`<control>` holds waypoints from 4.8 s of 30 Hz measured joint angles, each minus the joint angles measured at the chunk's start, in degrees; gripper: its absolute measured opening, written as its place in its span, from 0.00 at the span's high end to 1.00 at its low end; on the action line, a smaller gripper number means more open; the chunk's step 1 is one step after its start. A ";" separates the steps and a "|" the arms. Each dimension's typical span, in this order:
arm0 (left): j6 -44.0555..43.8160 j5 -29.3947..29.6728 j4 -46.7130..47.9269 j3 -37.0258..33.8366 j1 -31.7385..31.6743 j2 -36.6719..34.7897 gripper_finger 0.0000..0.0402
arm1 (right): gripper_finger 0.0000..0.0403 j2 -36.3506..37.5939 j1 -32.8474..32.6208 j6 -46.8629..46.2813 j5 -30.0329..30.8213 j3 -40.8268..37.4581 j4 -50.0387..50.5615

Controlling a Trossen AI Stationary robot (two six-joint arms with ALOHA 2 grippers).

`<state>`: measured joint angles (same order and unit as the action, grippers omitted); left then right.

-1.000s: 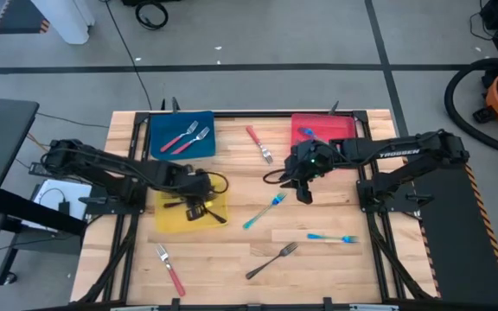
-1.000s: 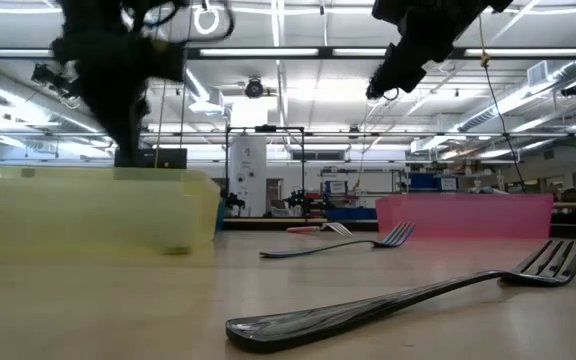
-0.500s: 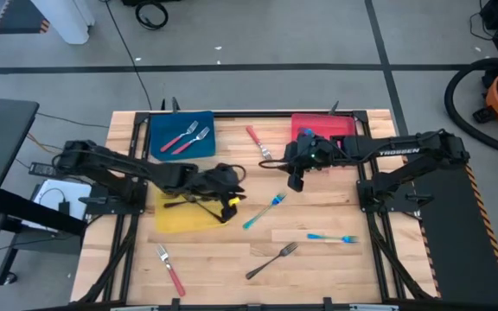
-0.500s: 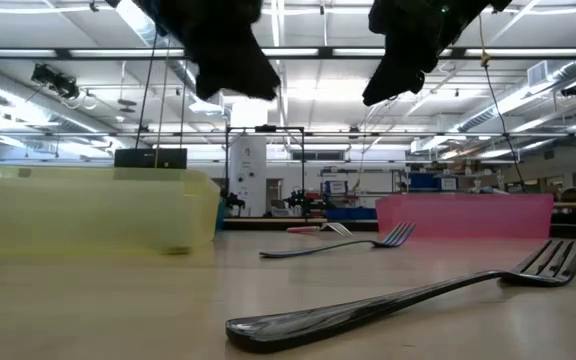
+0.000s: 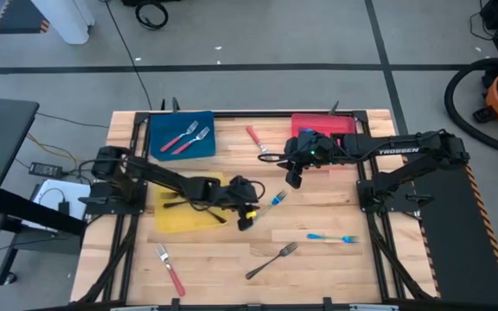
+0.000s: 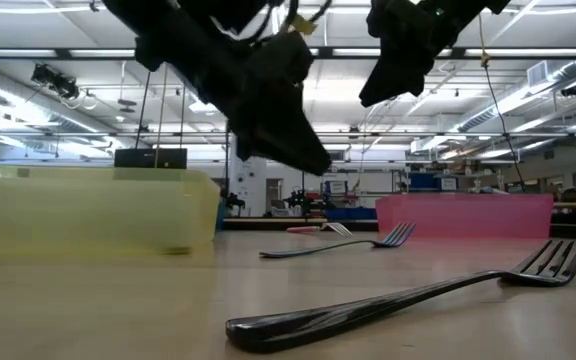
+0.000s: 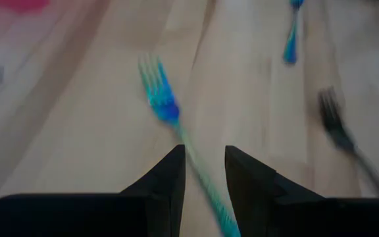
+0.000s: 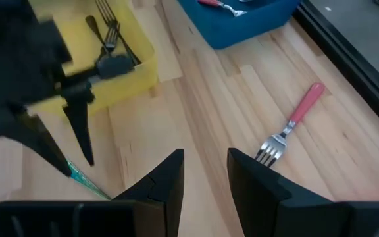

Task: Sort silverware by color (type)
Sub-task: Put the left blue fork into the red bin

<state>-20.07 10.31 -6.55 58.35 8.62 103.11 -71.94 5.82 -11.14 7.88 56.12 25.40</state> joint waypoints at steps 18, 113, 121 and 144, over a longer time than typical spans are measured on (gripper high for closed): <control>1.23 6.15 9.30 13.37 -0.04 14.34 0.73 | 0.69 0.00 -0.11 -0.87 -0.68 0.00 0.32; 40.18 -6.56 60.51 13.38 -55.43 -21.44 0.97 | 0.69 -0.02 7.48 6.16 -1.53 -2.25 2.61; 38.15 -7.70 57.59 13.38 -52.87 -21.44 0.97 | 0.69 -0.02 7.48 7.58 -1.53 -2.27 -0.73; 33.73 -6.58 13.44 13.43 -28.22 -18.52 0.97 | 0.69 -0.04 7.29 4.26 4.78 -4.69 -30.70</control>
<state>13.65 3.73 6.89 71.78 -19.60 84.59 -71.99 13.11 -6.88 12.65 51.43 -5.29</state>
